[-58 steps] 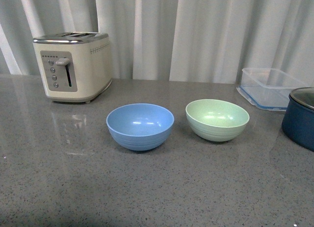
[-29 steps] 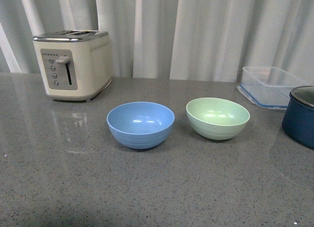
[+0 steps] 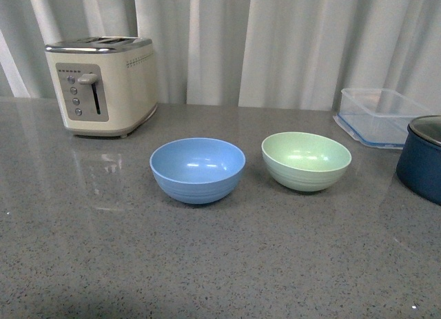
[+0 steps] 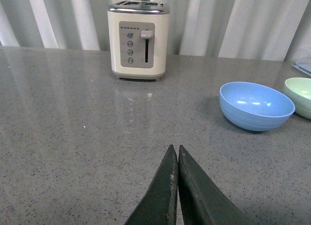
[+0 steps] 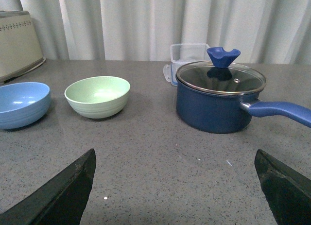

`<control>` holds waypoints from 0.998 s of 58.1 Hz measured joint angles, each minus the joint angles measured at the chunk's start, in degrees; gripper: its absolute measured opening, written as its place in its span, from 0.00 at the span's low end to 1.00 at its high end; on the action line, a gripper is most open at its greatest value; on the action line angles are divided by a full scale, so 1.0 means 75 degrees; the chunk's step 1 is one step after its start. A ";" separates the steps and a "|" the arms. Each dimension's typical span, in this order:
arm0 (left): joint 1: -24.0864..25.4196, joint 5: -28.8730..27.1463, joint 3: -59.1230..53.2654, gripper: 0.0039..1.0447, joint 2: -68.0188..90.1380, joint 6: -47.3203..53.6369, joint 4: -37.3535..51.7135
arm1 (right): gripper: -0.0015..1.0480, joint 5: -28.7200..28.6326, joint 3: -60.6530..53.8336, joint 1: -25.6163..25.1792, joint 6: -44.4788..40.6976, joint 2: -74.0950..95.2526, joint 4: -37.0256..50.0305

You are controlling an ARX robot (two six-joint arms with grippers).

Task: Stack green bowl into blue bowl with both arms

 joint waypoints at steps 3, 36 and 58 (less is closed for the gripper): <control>0.0000 0.0000 0.0000 0.03 -0.0242 0.0000 -0.0219 | 0.90 0.0003 0.0000 0.0000 0.0000 0.0000 0.0000; 0.0000 0.0006 0.0000 0.03 -0.1915 0.0000 -0.2110 | 0.90 0.0000 0.0000 0.0000 0.0003 0.0000 0.0000; 0.0000 0.0012 0.0000 0.30 -0.2617 0.0000 -0.2649 | 0.90 -0.0516 0.0201 -0.0114 -0.0017 0.0227 -0.0565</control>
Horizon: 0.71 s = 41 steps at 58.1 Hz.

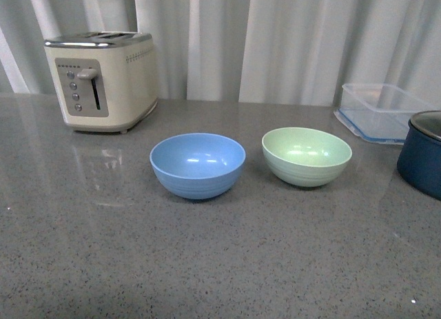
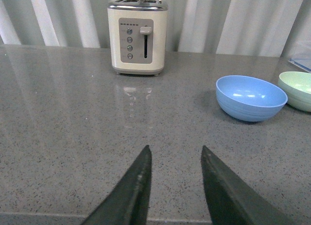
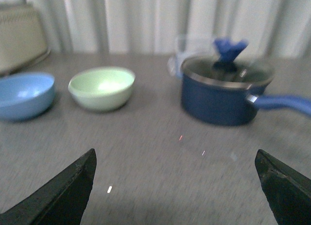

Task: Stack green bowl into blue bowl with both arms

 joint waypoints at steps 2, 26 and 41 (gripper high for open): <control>0.0000 0.0000 0.0000 0.39 0.0000 0.0000 -0.0003 | 0.90 -0.0551 0.0306 -0.0099 0.0032 0.0484 -0.0356; 0.0000 0.0000 0.0000 0.93 -0.0003 0.0015 -0.0006 | 0.90 -0.1865 0.5505 0.0076 0.0163 0.7294 -0.0717; 0.0000 0.0000 0.0000 0.94 -0.0006 0.0017 -0.0006 | 0.90 -0.0533 0.9687 0.0624 -0.0134 1.2024 -0.2043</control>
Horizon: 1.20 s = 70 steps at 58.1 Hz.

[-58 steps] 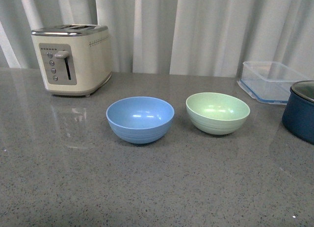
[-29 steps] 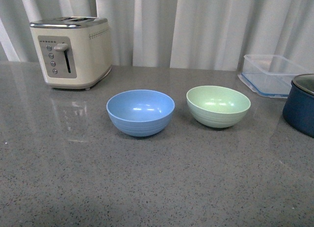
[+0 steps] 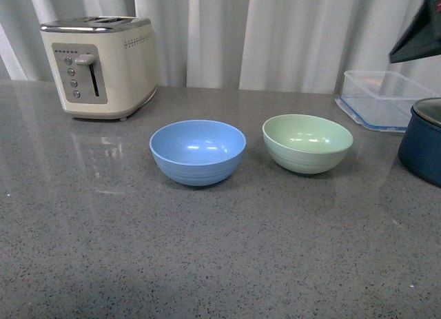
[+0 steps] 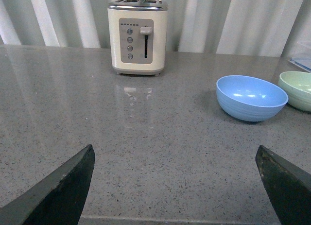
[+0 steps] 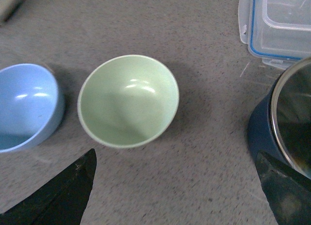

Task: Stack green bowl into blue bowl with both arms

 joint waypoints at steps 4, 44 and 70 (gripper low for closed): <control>0.0000 -0.0003 0.0000 0.94 0.0000 -0.0003 0.0000 | 0.90 0.0396 0.0720 0.0079 -0.0122 0.0871 -0.0166; 0.0000 0.0000 0.0000 0.94 0.0000 0.0000 0.0000 | 0.90 0.2133 0.3296 0.0554 -0.0437 0.3923 -0.0950; 0.0000 0.0000 0.0000 0.94 0.0000 -0.0003 0.0000 | 0.58 0.2495 0.3348 0.0836 -0.0434 0.4377 -0.0953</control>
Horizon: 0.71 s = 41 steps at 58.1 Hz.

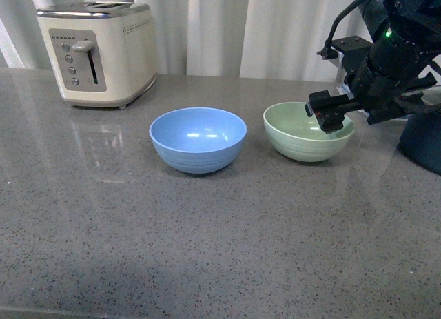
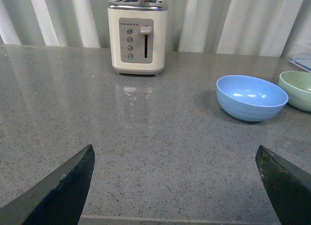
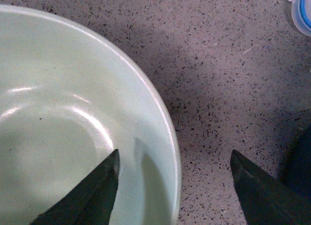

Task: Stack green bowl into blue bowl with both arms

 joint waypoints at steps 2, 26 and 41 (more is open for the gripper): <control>0.0000 0.0000 0.0000 0.94 0.0000 0.0000 0.0000 | 0.51 0.0029 0.0000 0.0015 0.0000 0.0006 0.0000; 0.0000 0.0000 0.0000 0.94 0.0000 0.0000 0.0000 | 0.01 -0.0026 -0.0087 0.0082 -0.0017 -0.0411 0.0289; 0.0000 0.0000 0.0000 0.94 0.0000 0.0000 0.0000 | 0.01 -0.0522 -0.0545 0.0125 -0.0411 -0.1483 0.0501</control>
